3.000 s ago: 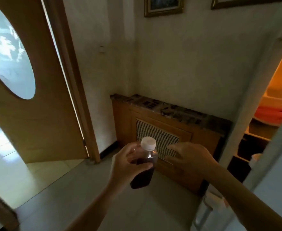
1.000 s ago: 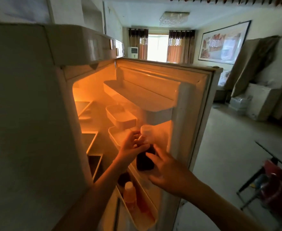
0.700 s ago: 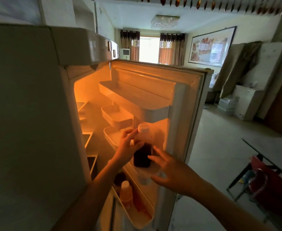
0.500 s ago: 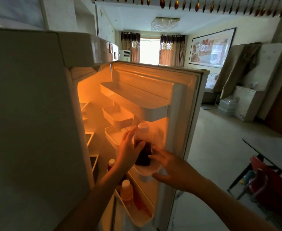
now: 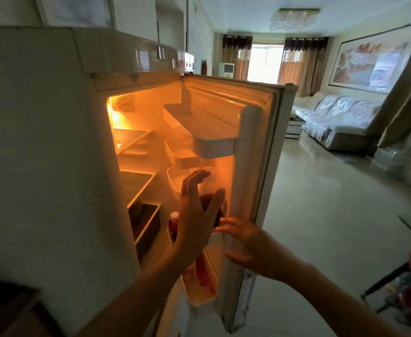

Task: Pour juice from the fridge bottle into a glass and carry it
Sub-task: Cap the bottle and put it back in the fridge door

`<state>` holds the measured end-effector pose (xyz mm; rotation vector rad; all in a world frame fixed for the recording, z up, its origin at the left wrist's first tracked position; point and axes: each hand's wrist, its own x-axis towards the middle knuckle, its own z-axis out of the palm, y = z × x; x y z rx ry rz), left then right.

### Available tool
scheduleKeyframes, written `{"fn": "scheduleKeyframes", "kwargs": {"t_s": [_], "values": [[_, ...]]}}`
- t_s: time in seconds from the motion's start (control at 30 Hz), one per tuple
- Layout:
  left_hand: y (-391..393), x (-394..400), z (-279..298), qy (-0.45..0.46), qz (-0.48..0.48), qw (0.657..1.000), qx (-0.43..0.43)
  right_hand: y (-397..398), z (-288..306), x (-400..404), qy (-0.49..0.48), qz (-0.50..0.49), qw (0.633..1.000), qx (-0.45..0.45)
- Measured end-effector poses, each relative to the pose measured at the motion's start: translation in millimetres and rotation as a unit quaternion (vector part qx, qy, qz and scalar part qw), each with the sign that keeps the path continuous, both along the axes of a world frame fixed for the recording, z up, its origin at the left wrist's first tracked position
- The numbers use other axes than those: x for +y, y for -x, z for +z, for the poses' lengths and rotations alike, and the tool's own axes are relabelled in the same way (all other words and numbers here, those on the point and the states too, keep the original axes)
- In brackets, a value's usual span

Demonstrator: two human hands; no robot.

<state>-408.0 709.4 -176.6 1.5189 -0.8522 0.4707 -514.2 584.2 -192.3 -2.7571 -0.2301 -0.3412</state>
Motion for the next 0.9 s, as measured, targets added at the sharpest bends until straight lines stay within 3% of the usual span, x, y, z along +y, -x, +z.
{"fn": "scheduleKeyframes", "kwargs": {"t_s": [0.1, 0.3, 0.4, 0.57, 0.8, 0.9], "values": [[34.1, -24.1, 15.3, 0.013, 0.042, 0.997, -0.057, 16.6, -7.5, -21.5, -0.012, 0.062, 0.998, 0.025], [79.1, -87.4, 35.2, 0.021, 0.125, 0.989, -0.071, 43.6, -22.4, -75.1, -0.021, 0.128, 0.989, 0.075], [76.9, -101.0, 31.3, -0.002, 0.174, 0.982, -0.072, 48.7, -24.6, -93.9, -0.037, 0.11, 0.991, 0.073], [83.5, -94.6, 27.0, 0.029, 0.182, 0.983, 0.011, 44.0, -42.9, -106.4, -0.056, 0.059, 0.994, 0.068], [79.1, -70.5, 19.9, 0.035, 0.217, 0.975, 0.009, 25.3, -76.9, -103.7, -0.086, 0.01, 0.991, 0.104], [72.5, -46.2, 11.8, -0.015, 0.264, 0.964, -0.017, 12.3, -89.1, -94.0, -0.072, 0.035, 0.99, 0.116]]}}
